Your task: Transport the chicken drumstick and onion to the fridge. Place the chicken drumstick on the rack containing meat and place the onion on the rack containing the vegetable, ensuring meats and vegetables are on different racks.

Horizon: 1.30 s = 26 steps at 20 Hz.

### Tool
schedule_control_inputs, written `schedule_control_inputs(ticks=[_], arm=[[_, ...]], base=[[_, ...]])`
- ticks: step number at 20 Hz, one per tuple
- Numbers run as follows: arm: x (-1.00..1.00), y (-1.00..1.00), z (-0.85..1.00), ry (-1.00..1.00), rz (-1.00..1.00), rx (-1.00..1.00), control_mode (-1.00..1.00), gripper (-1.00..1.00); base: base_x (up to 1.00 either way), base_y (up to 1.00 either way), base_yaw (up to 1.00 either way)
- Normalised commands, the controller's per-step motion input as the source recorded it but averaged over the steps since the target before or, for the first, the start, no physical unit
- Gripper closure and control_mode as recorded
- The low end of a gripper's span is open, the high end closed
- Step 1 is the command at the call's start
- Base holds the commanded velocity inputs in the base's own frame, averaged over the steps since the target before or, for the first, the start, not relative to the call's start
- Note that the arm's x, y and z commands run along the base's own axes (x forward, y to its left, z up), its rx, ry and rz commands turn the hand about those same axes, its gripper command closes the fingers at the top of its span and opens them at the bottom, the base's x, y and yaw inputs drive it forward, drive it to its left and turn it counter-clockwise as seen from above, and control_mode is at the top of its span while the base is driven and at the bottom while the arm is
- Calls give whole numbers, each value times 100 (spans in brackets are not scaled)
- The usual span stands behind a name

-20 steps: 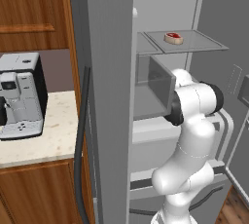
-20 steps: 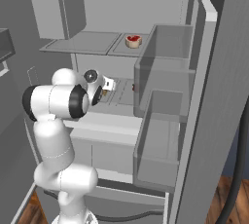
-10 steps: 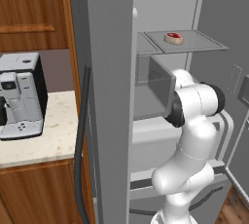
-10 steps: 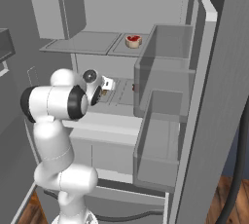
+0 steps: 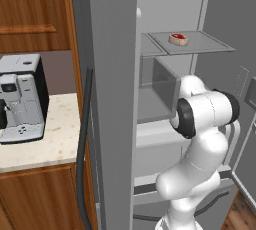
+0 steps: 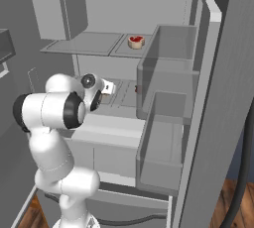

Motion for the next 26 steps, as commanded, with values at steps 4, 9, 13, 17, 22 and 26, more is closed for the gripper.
schedule_control_inputs(ticks=[4,9,13,17,22,26], arm=[[-28,0,24,-2,-4,0,-100,-100],[-59,1,37,-4,-1,0,-100,-100],[-77,0,59,0,-1,0,-100,-100],[-73,0,67,0,-4,0,-100,-100],[-70,-1,57,0,-5,0,-100,-100],[-78,-7,52,2,-5,1,-100,-100]], base=[[0,0,0],[0,0,0],[0,0,0],[0,0,0],[0,0,0],[0,0,0]])
